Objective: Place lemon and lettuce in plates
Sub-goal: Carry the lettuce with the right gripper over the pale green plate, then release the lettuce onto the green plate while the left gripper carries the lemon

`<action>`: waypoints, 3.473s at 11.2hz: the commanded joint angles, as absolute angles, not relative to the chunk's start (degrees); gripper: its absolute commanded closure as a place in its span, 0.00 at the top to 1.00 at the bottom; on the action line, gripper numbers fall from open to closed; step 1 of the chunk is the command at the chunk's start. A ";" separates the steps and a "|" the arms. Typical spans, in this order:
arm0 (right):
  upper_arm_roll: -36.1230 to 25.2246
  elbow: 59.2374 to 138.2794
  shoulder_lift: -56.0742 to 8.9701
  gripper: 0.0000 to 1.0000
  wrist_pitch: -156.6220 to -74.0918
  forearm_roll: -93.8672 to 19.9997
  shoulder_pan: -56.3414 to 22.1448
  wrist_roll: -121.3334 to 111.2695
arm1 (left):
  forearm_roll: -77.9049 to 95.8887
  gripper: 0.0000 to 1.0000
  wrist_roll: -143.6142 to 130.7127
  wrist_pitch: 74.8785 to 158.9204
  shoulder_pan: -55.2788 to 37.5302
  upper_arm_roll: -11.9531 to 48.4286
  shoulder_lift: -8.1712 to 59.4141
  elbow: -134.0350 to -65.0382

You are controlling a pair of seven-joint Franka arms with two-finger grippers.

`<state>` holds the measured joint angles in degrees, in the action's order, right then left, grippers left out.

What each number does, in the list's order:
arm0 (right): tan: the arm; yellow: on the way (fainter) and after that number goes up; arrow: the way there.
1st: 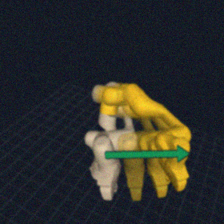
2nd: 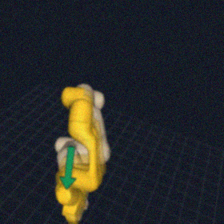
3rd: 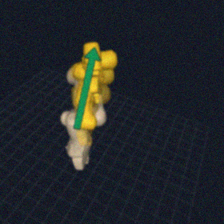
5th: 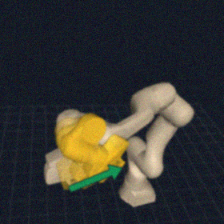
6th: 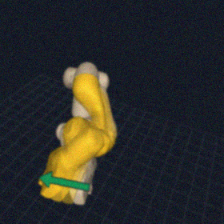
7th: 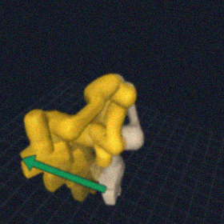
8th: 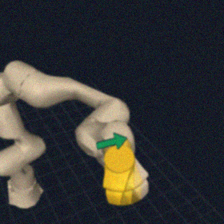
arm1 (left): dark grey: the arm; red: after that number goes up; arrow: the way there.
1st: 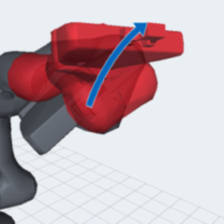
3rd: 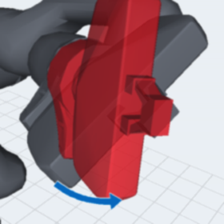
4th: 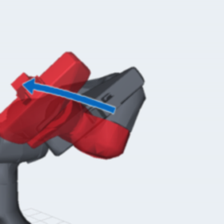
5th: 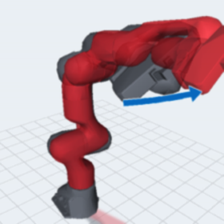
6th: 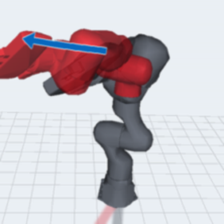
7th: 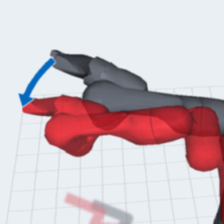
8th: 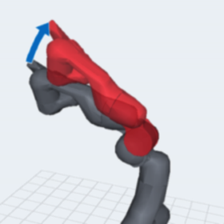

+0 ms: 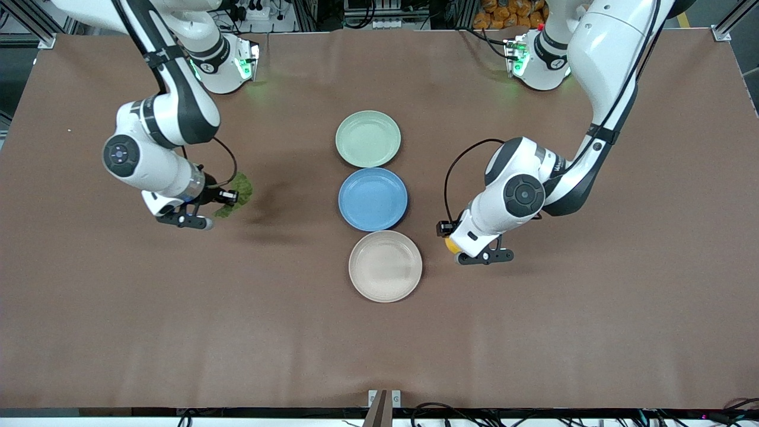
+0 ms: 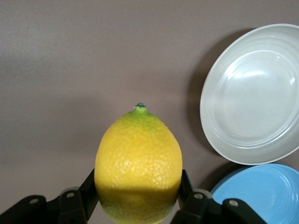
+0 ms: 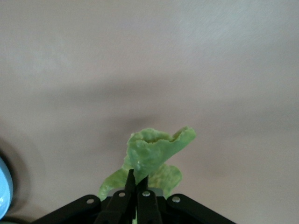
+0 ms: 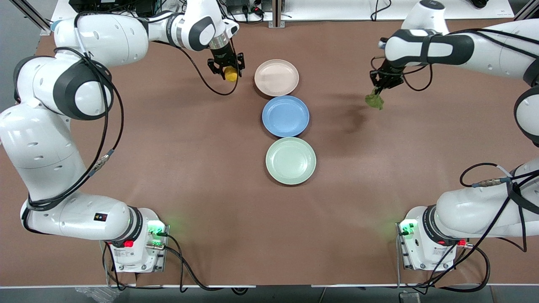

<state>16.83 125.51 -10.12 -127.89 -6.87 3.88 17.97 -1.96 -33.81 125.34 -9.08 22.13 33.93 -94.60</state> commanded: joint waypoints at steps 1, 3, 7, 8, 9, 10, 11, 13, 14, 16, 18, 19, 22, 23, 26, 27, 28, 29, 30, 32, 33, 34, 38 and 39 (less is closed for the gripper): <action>20.29 127.88 -9.84 0.00 -128.06 -12.19 2.90 18.63 | -3.25 0.00 -35.60 125.42 -9.05 21.97 34.28 -93.69; 23.28 127.88 -10.46 0.00 -128.58 -16.50 2.20 19.85 | -3.16 0.00 -36.29 125.86 -9.66 21.88 34.89 -93.43; 24.08 127.97 -13.17 0.00 -135.68 -18.28 -5.96 32.23 | -3.16 0.00 -37.88 126.65 -9.76 21.88 35.68 -92.72; 25.04 127.97 -13.88 0.00 -137.10 -18.28 -7.37 35.04 | -3.25 0.00 -37.88 127.00 -9.76 21.88 35.68 -92.72; 26.70 127.97 -14.15 0.00 -138.41 -18.28 -8.17 38.03 | -3.25 0.00 -37.97 127.09 -9.76 21.88 35.68 -92.72; 28.55 127.97 -14.24 0.00 -138.95 -18.28 -8.87 40.75 | -3.16 0.00 -37.97 127.18 -9.76 21.88 35.77 -92.72; 29.96 128.06 -14.24 0.00 -140.00 -18.28 -10.01 43.57 | -3.16 0.00 -38.06 127.18 -9.76 21.88 35.95 -92.72; 32.60 128.58 -14.94 0.00 -142.72 -18.28 -12.20 49.37 | -3.25 0.00 -38.06 127.35 -9.76 21.88 35.95 -92.72; 33.04 129.19 -15.81 0.00 -143.95 -18.28 -13.87 51.40 | -3.25 0.00 -38.06 127.53 -9.76 21.88 35.95 -92.72; 34.09 131.21 -16.61 0.00 -147.90 -18.28 -16.07 53.43 | -3.25 0.00 -38.14 127.53 -9.76 21.88 36.03 -92.72; 35.06 131.40 -18.62 0.00 -148.79 -17.76 -18.36 56.76 | -3.16 0.00 -38.14 127.62 -9.76 21.88 36.04 -92.72; 35.50 131.48 -18.89 0.00 -149.23 -17.67 -19.07 58.08 | -3.25 0.00 -38.14 127.62 -9.76 21.88 36.12 -92.72; 35.95 131.40 -19.07 0.83 -148.80 -17.67 -19.16 58.71 | -3.25 0.00 -38.14 127.97 -9.76 21.88 36.12 -92.72; 35.95 131.48 -18.99 1.00 -148.36 -17.67 -19.16 60.45 | -3.16 0.00 -38.14 127.97 -9.76 21.88 36.21 -92.72; 35.86 131.13 -16.88 1.00 -146.95 -17.58 -16.71 61.88 | -3.25 0.00 -44.36 131.65 -11.94 21.71 39.18 -89.14; 35.86 131.13 -15.31 1.00 -146.61 -17.58 -15.31 61.79 | -3.25 0.00 -46.21 133.23 -13.78 20.14 40.94 -86.95; 35.86 130.96 -12.25 1.00 -144.60 -17.58 -13.20 61.70 | -3.16 0.00 -48.93 137.16 -16.58 18.04 42.09 -86.05; 35.86 130.26 -9.52 1.00 -142.06 -17.58 -11.62 61.70 | -3.25 0.00 -53.04 142.16 -19.74 15.93 43.32 -86.05; 35.69 129.56 -7.14 1.00 -139.77 -17.40 -10.04 61.70 | -3.25 0.00 -56.57 146.12 -23.60 13.12 44.46 -86.04; 35.33 127.72 -2.92 1.00 -132.58 -14.35 -5.56 61.61 | -3.08 0.00 -60.28 149.40 -30.12 7.15 46.05 -85.96; 34.64 125.09 -2.38 1.00 -127.32 -11.11 -3.54 61.61 | -3.08 0.00 -61.42 150.98 -31.89 5.55 46.58 -85.87; 32.80 121.68 -2.37 1.00 -121.87 -8.55 -2.82 61.61 | -3.08 0.00 -61.87 151.78 -32.43 5.36 46.84 -85.78; 28.30 111.54 -0.54 1.00 -111.45 -7.03 0.86 61.26 | -3.34 1.00 -61.79 152.49 -35.68 2.82 46.76 -85.78; 28.04 111.19 0.78 1.00 -111.53 -6.16 2.36 61.26 | -3.43 1.00 -61.61 152.49 -35.68 2.73 46.76 -85.78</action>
